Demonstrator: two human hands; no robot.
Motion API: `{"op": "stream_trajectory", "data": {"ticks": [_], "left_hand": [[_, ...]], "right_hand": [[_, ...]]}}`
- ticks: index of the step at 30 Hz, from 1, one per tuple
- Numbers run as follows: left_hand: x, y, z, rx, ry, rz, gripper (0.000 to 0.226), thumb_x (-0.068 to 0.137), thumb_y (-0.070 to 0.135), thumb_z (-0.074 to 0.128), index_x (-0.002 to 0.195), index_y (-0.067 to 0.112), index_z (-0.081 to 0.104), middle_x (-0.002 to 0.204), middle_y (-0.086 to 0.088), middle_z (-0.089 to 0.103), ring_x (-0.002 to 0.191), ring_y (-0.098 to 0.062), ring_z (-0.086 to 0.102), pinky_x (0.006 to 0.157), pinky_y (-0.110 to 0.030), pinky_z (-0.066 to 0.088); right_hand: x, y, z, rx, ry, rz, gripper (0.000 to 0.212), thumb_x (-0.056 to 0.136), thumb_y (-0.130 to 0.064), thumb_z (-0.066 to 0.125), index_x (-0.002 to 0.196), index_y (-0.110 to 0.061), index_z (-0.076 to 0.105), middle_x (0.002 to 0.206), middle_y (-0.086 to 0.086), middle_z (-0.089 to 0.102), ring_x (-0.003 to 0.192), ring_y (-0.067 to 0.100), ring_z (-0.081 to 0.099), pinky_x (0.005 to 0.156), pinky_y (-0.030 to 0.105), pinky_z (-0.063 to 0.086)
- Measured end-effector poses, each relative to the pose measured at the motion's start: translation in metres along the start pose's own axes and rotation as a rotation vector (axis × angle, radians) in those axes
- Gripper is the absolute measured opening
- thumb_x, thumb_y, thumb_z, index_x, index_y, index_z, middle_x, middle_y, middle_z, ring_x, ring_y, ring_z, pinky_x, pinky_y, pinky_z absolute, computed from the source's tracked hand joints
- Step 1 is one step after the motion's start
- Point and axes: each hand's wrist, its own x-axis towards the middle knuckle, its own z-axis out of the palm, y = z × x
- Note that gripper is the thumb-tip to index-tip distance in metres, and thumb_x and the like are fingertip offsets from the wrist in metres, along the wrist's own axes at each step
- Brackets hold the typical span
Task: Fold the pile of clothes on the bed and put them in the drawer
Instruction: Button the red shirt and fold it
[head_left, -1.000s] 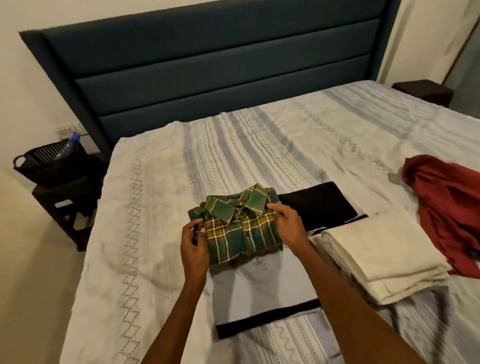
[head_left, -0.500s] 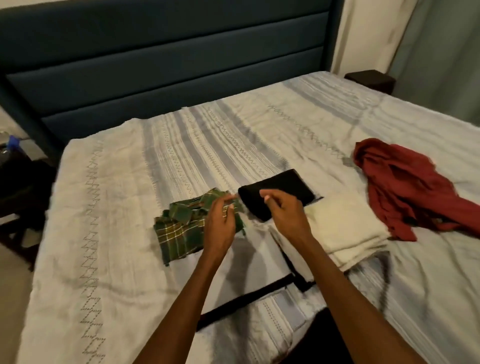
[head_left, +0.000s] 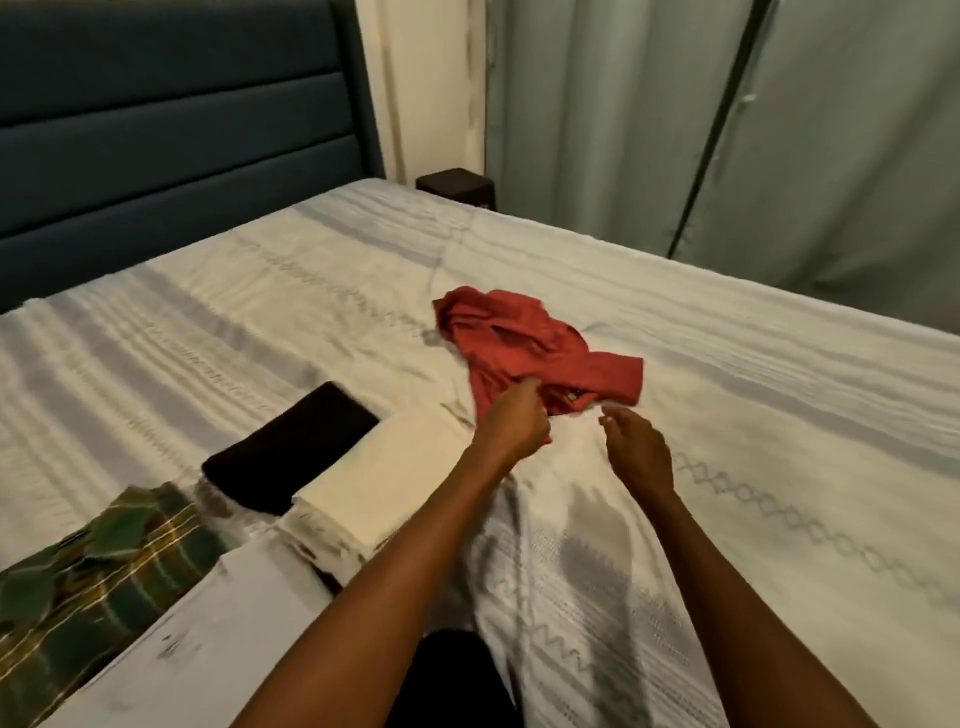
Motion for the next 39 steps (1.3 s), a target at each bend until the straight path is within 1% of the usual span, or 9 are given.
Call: {"op": "stream_trajectory", "data": {"ticks": [9, 12, 15, 18, 24, 27, 31, 36, 39], "left_hand": [[0.088, -0.035, 0.106, 0.419, -0.168, -0.061, 0.069, 0.1, 0.03, 0.048, 0.159, 0.02, 0.012, 0.165, -0.01, 0.014, 0.146, -0.039, 0.024, 0.116, -0.049, 0.027], [0.116, -0.05, 0.126, 0.494, -0.172, -0.064, 0.072, 0.102, 0.043, 0.044, 0.159, 0.022, 0.005, 0.166, -0.01, 0.007, 0.15, -0.038, 0.012, 0.121, -0.052, 0.014], [0.148, -0.062, 0.153, 0.51, -0.175, -0.097, 0.078, 0.099, 0.059, 0.038, 0.159, 0.024, 0.004, 0.163, -0.011, 0.016, 0.146, -0.042, 0.019, 0.119, -0.054, 0.014], [0.159, -0.072, 0.167, 0.632, -0.014, -0.049, 0.056, 0.101, 0.055, 0.037, 0.15, 0.028, 0.034, 0.149, -0.01, 0.039, 0.13, -0.04, 0.039, 0.107, -0.048, 0.031], [0.124, -0.08, 0.177, 0.522, 0.056, 0.204, 0.031, 0.099, 0.032, 0.051, 0.125, 0.02, 0.063, 0.122, -0.011, 0.06, 0.1, -0.041, 0.055, 0.086, -0.044, 0.042], [0.083, -0.074, 0.19, 0.431, -0.031, 0.379, 0.036, 0.09, 0.036, 0.048, 0.11, 0.016, 0.07, 0.106, -0.014, 0.065, 0.09, -0.04, 0.06, 0.078, -0.042, 0.049], [0.001, -0.048, 0.211, 0.255, -0.156, 0.48, 0.036, 0.09, 0.037, 0.045, 0.11, 0.021, 0.07, 0.111, -0.006, 0.067, 0.1, -0.028, 0.059, 0.087, -0.037, 0.047], [-0.079, -0.023, 0.229, 0.139, -0.337, 0.516, 0.034, 0.088, 0.032, 0.049, 0.105, 0.016, 0.073, 0.115, -0.009, 0.068, 0.105, -0.028, 0.06, 0.091, -0.038, 0.047], [-0.12, -0.008, 0.224, 0.078, -0.453, 0.488, 0.026, 0.091, 0.03, 0.055, 0.102, 0.018, 0.075, 0.109, -0.004, 0.072, 0.101, -0.021, 0.063, 0.085, -0.031, 0.048]], "right_hand": [[0.056, 0.109, 0.036, -0.491, -0.445, -0.127, 0.055, 0.108, -0.04, 0.031, 0.158, -0.018, 0.023, 0.166, 0.004, 0.019, 0.151, 0.026, 0.021, 0.12, 0.048, 0.019], [0.051, 0.13, 0.057, -0.522, -0.353, -0.154, 0.061, 0.107, -0.051, 0.018, 0.161, -0.026, 0.01, 0.169, -0.005, 0.003, 0.155, 0.024, 0.001, 0.122, 0.052, -0.001], [0.042, 0.145, 0.072, -0.493, -0.109, -0.222, 0.059, 0.105, -0.049, 0.022, 0.16, -0.026, 0.021, 0.167, -0.005, 0.015, 0.155, 0.022, 0.009, 0.124, 0.051, 0.004], [0.037, 0.153, 0.085, -0.465, 0.086, -0.241, 0.054, 0.104, -0.043, 0.033, 0.155, -0.024, 0.036, 0.164, -0.002, 0.028, 0.153, 0.023, 0.02, 0.123, 0.051, 0.014], [0.034, 0.16, 0.084, -0.301, 0.109, -0.2, 0.049, 0.108, -0.042, 0.029, 0.145, -0.02, 0.052, 0.155, -0.002, 0.044, 0.147, 0.023, 0.036, 0.123, 0.044, 0.019], [0.019, 0.155, 0.067, 0.035, 0.056, -0.062, 0.051, 0.107, -0.048, 0.026, 0.138, -0.024, 0.058, 0.144, -0.002, 0.056, 0.138, 0.021, 0.047, 0.119, 0.043, 0.031], [-0.032, 0.133, 0.031, 0.768, -0.023, 0.279, 0.051, 0.092, -0.052, 0.065, 0.138, -0.034, 0.053, 0.131, -0.008, 0.065, 0.12, 0.012, 0.063, 0.102, 0.042, 0.051], [-0.082, 0.15, -0.016, 0.208, -0.196, 0.162, 0.053, 0.09, -0.031, 0.051, 0.143, -0.028, 0.054, 0.137, 0.0, 0.062, 0.125, 0.022, 0.059, 0.103, 0.035, 0.046], [-0.119, 0.156, -0.042, -0.033, -0.123, 0.122, 0.052, 0.079, -0.041, 0.038, 0.117, -0.029, 0.072, 0.111, 0.005, 0.074, 0.101, 0.03, 0.067, 0.082, 0.037, 0.051]]}}
